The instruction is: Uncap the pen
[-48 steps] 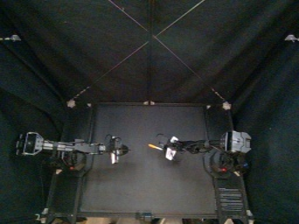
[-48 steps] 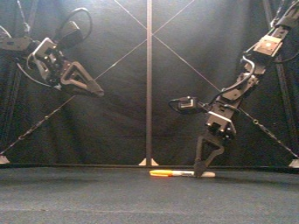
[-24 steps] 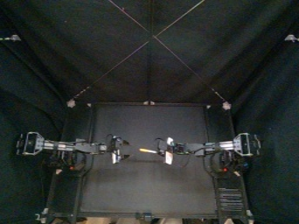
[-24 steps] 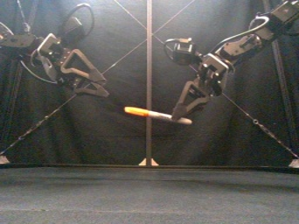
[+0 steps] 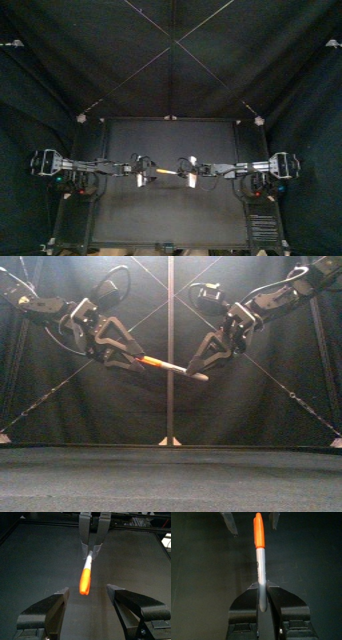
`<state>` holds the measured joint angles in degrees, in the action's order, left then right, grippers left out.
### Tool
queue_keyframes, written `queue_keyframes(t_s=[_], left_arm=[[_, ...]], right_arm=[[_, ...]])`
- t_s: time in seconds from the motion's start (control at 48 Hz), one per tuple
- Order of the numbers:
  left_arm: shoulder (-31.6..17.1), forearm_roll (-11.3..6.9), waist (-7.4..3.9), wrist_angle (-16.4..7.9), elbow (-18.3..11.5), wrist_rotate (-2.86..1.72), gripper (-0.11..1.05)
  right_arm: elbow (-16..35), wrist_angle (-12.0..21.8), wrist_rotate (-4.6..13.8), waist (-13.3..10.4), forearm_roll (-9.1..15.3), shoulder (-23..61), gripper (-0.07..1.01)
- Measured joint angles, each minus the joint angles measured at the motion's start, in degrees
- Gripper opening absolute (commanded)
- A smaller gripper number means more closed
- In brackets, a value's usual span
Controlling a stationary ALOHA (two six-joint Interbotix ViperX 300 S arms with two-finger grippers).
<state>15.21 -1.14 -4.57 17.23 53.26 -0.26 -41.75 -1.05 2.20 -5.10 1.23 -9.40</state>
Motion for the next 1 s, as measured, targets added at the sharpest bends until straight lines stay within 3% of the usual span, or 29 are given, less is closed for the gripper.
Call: queue_keyframes(t_s=[0.229,0.354,0.729,1.0], left_arm=[[-1.2,-5.27,0.0,0.0,-1.8,0.0,0.93],[-1.2,-6.77,0.0,0.0,-1.8,0.0,0.88],[-1.6,-7.03,0.26,-0.4,-1.8,0.09,0.44],[0.5,-6.94,0.26,-0.5,0.2,0.09,0.4]], right_arm=[[0.0,-0.1,-0.26,0.4,0.1,0.1,0.45],[0.0,-0.1,-0.35,0.4,0.1,0.2,0.45],[0.4,-0.3,-0.53,0.5,1.1,0.2,0.45],[0.4,-0.6,-0.26,0.4,1.1,0.2,0.45]])
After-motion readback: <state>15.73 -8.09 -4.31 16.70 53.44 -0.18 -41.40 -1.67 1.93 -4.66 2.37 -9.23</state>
